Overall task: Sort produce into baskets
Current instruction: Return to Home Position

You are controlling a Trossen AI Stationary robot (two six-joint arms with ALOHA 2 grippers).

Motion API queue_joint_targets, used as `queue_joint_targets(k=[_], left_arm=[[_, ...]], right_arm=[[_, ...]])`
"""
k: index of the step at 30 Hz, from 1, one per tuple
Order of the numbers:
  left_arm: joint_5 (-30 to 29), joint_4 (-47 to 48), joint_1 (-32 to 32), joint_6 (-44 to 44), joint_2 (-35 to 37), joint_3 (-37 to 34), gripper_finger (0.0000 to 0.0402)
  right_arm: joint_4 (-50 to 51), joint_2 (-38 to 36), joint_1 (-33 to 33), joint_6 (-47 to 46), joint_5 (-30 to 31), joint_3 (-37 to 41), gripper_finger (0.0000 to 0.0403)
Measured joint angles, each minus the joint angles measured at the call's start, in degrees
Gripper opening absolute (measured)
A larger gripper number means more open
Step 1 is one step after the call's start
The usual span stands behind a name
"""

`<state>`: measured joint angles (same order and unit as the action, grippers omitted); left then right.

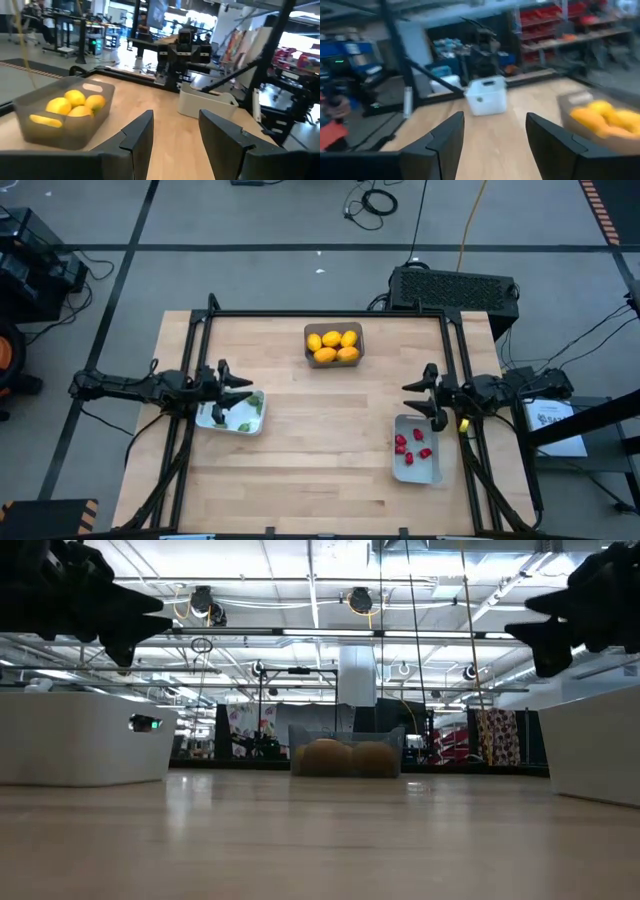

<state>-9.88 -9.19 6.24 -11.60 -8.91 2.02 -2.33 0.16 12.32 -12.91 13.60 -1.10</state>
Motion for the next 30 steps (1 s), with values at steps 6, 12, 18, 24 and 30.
queue_joint_targets(k=[6, 12, 18, 24, 30], left_arm=[[2.13, -0.38, 0.02, 0.39, 0.0, 0.0, 0.0164], [-0.95, -0.17, 0.02, 2.01, -0.02, 0.0, 0.0164], [-2.18, 2.26, 0.02, 1.61, -0.07, 0.0, 0.0164], [-2.21, 2.46, 0.02, 1.6, -0.11, 0.0, 0.0164], [-2.21, 2.45, 0.02, 1.57, -0.11, 0.0, 0.0164]], right_arm=[[-0.53, 0.26, -0.78, 3.92, -2.33, 0.28, 0.0203], [3.19, 0.26, -4.45, 5.06, -7.61, -0.73, 0.0203], [17.85, 0.47, -7.04, 5.47, -8.17, -4.92, 0.0203], [17.74, 0.81, -7.06, 8.12, -7.71, -4.82, 0.0203], [16.63, 0.79, -7.06, 7.59, -7.49, -4.82, 0.0203]])
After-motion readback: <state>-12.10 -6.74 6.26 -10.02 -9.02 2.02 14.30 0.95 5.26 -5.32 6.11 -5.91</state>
